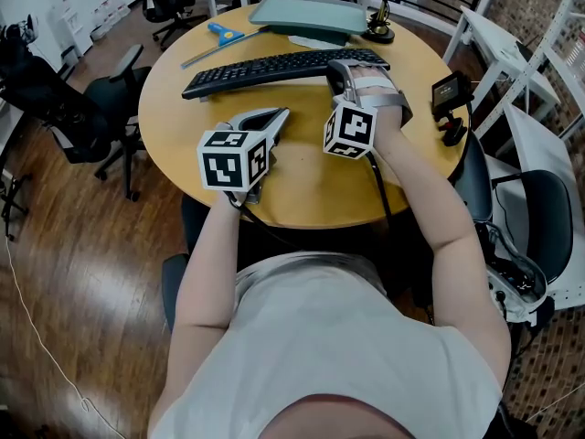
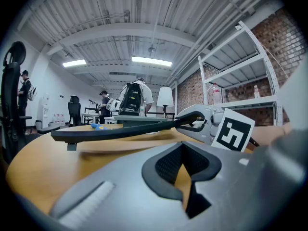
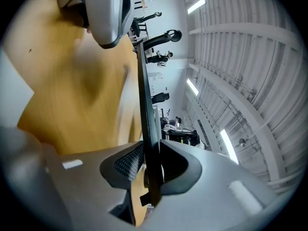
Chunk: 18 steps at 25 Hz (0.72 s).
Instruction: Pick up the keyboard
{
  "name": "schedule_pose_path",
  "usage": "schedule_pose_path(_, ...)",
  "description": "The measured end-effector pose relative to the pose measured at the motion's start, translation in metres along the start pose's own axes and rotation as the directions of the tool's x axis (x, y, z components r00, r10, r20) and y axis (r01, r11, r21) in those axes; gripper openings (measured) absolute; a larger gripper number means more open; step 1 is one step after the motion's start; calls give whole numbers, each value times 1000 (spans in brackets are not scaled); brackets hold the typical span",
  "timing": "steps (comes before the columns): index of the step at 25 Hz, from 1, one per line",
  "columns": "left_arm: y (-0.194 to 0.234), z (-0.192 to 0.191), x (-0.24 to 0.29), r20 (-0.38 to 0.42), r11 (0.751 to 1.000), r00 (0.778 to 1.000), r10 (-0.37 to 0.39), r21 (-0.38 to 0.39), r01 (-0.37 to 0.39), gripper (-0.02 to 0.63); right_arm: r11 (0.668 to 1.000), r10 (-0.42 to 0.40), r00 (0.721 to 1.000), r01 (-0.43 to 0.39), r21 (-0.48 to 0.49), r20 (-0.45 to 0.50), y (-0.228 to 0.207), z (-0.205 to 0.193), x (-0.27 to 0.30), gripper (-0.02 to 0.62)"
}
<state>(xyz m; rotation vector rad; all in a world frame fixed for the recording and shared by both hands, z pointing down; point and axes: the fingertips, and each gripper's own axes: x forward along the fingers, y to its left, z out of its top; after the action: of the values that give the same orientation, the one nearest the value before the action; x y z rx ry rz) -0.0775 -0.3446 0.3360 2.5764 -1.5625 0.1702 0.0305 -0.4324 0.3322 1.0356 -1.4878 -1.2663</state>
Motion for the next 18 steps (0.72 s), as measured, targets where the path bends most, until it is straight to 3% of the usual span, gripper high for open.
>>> schedule_pose_path(18, 1, 0, 1, -3, 1000, 1000, 0, -1, 0, 0, 983, 185, 982, -185, 10, 27, 49, -9, 9, 89)
